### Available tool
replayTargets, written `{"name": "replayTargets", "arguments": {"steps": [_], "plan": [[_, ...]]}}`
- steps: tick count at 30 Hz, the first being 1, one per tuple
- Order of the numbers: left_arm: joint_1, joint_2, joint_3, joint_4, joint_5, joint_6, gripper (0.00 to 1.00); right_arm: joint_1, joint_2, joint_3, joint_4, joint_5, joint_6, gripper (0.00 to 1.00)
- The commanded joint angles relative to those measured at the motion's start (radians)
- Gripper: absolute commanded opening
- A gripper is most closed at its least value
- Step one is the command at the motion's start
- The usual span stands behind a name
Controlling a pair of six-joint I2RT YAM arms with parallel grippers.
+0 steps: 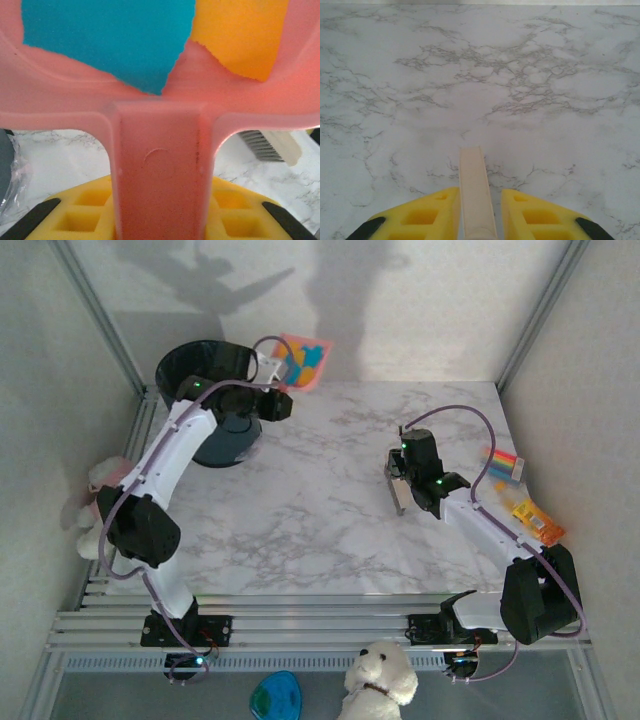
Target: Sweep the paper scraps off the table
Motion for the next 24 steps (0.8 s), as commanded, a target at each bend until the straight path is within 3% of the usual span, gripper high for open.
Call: {"name": "replayTargets", "arguments": {"steps": [1, 13, 24], "plan": [[0.035, -0.057, 0.018, 0.063, 0.111, -0.054, 0.0, -0.007, -0.003, 0.025, 0.001, -0.004, 0.012, 0.0], [0.225, -0.173, -0.171, 0.379, 0.399, -0.315, 0.0, -0.007, -0.001, 0.024, -0.008, -0.004, 0.014, 0.0], [0.324, -0.162, -0.265, 0.584, 0.521, -0.539, 0.0, -0.007, 0.004, 0.025, -0.011, -0.009, 0.018, 0.0]]}}
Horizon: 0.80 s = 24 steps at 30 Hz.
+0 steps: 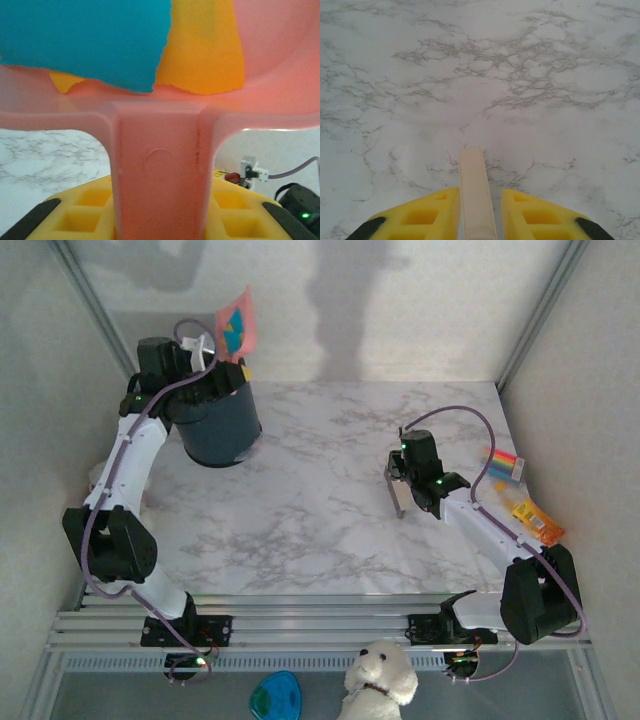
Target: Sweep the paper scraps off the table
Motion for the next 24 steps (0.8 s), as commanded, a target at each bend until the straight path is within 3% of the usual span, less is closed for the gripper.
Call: {"name": "replayTargets", "arguments": {"steps": [1, 24], "plan": [[0.024, -0.012, -0.016, 0.134, 0.077, -0.108, 0.0, -0.007, 0.004, 0.025, 0.008, -0.004, 0.009, 0.0], [0.072, 0.048, -0.164, 0.55, 0.094, -0.606, 0.0, -0.007, 0.007, 0.024, -0.001, 0.001, 0.014, 0.0]]}}
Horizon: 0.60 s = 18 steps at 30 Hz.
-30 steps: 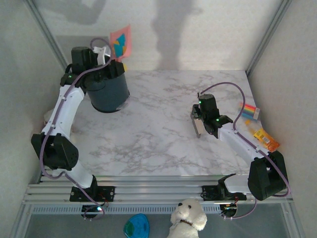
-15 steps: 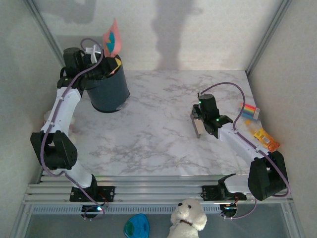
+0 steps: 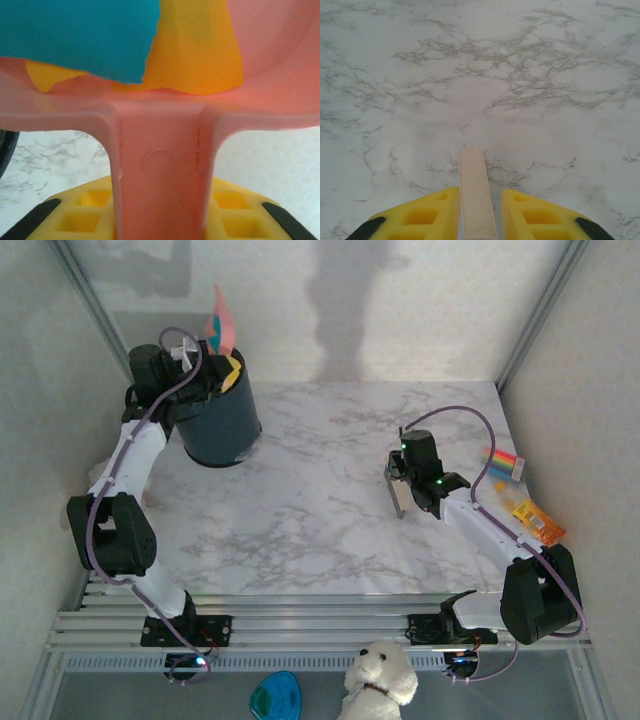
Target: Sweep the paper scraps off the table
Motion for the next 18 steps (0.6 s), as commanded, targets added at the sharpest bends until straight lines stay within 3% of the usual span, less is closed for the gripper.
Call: {"name": "replayTargets", "arguments": {"steps": [1, 9, 18], "plan": [[0.007, 0.008, -0.033, 0.187, 0.023, -0.138, 0.0, -0.006, 0.006, 0.023, -0.001, 0.0, 0.011, 0.0], [0.009, 0.018, -0.149, 0.534, 0.012, -0.442, 0.0, -0.007, 0.014, 0.023, 0.0, 0.0, 0.011, 0.0], [0.008, 0.031, -0.203, 0.746, 0.003, -0.627, 0.0, -0.007, 0.025, 0.026, -0.002, -0.001, 0.014, 0.0]]}}
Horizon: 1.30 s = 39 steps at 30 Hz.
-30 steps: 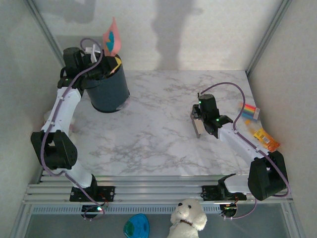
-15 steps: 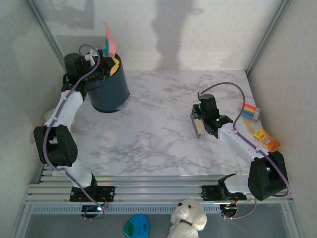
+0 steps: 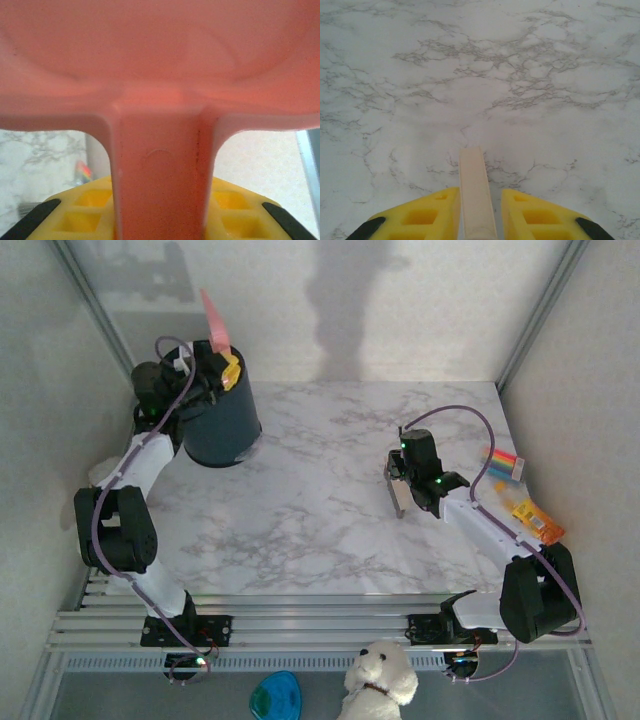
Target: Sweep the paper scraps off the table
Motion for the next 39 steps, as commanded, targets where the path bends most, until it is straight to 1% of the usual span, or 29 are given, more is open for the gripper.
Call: {"name": "replayTargets", "arguments": {"steps": [1, 4, 8, 13, 15, 20, 24, 29, 34, 39], "plan": [[0.008, 0.013, -0.031, 0.229, 0.002, -0.144, 0.0, -0.007, 0.014, 0.022, -0.006, -0.002, 0.014, 0.0], [0.008, 0.027, -0.056, 0.314, -0.012, -0.224, 0.0, -0.007, 0.016, 0.024, -0.009, 0.0, 0.014, 0.0], [0.007, 0.04, -0.079, 0.389, -0.031, -0.298, 0.0, -0.006, 0.015, 0.024, -0.011, 0.001, 0.009, 0.0], [0.003, 0.064, -0.124, 0.59, -0.075, -0.48, 0.0, -0.006, 0.015, 0.026, -0.011, 0.002, 0.009, 0.0], [0.001, 0.073, -0.126, 0.644, -0.085, -0.525, 0.0, -0.007, 0.018, 0.026, -0.011, 0.001, 0.011, 0.0], [-0.003, 0.075, -0.144, 0.678, -0.108, -0.556, 0.0, -0.007, 0.015, 0.028, -0.016, 0.001, 0.011, 0.0], [-0.006, 0.088, -0.161, 0.773, -0.138, -0.629, 0.0, -0.007, 0.014, 0.026, -0.017, 0.004, 0.009, 0.0], [-0.012, 0.084, -0.179, 0.821, -0.178, -0.657, 0.0, -0.007, 0.016, 0.026, -0.018, 0.002, 0.014, 0.0], [-0.02, 0.095, -0.191, 0.902, -0.22, -0.716, 0.0, -0.007, 0.014, 0.027, -0.024, 0.005, 0.012, 0.0], [-0.028, 0.09, -0.195, 0.892, -0.222, -0.702, 0.0, -0.007, 0.015, 0.025, -0.024, 0.005, 0.014, 0.0]]}}
